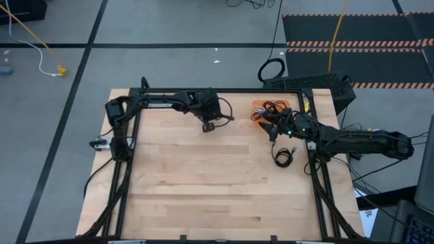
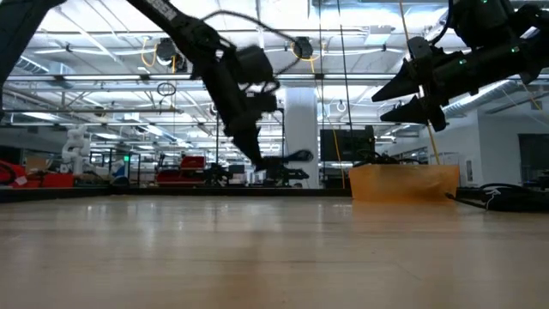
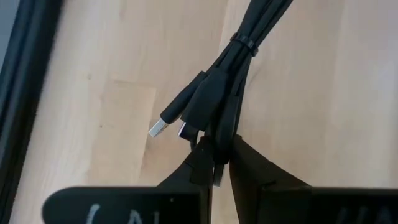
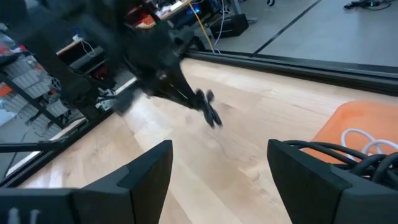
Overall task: Pick and place USB-C Cables
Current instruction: Put the top black charger cable into the orange bin
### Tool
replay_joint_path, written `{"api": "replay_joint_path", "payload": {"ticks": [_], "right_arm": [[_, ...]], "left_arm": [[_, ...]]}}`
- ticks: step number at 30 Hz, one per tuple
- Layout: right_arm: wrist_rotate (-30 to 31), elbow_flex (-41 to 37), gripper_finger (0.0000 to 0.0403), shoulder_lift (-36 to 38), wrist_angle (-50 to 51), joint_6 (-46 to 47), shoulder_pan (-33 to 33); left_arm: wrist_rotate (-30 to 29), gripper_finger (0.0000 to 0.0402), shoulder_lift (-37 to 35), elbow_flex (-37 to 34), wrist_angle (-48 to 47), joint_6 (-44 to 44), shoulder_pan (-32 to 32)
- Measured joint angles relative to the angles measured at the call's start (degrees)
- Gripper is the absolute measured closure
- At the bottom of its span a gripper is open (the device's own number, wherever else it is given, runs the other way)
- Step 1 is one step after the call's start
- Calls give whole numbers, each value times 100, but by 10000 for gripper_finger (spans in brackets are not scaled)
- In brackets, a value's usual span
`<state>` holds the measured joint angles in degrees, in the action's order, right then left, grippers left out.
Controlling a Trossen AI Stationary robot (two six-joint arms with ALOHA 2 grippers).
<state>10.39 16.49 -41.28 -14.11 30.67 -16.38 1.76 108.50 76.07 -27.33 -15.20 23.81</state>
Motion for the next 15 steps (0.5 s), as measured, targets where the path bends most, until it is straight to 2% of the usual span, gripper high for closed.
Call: {"api": "replay_joint_path", "payload": {"ticks": [5,8,15], "right_arm": [[-1,-6,148,-106,-141,-158,-2],[-20,-4,148,-120,-337,-330,0],[-775,-4,148,-120,-977,-1054,145]], "left_arm": [[50,373,-469,0,373,1269,-225],[160,373,-576,0,974,1918,-471],[350,373,-618,0,2784,2394,-1330]]}}
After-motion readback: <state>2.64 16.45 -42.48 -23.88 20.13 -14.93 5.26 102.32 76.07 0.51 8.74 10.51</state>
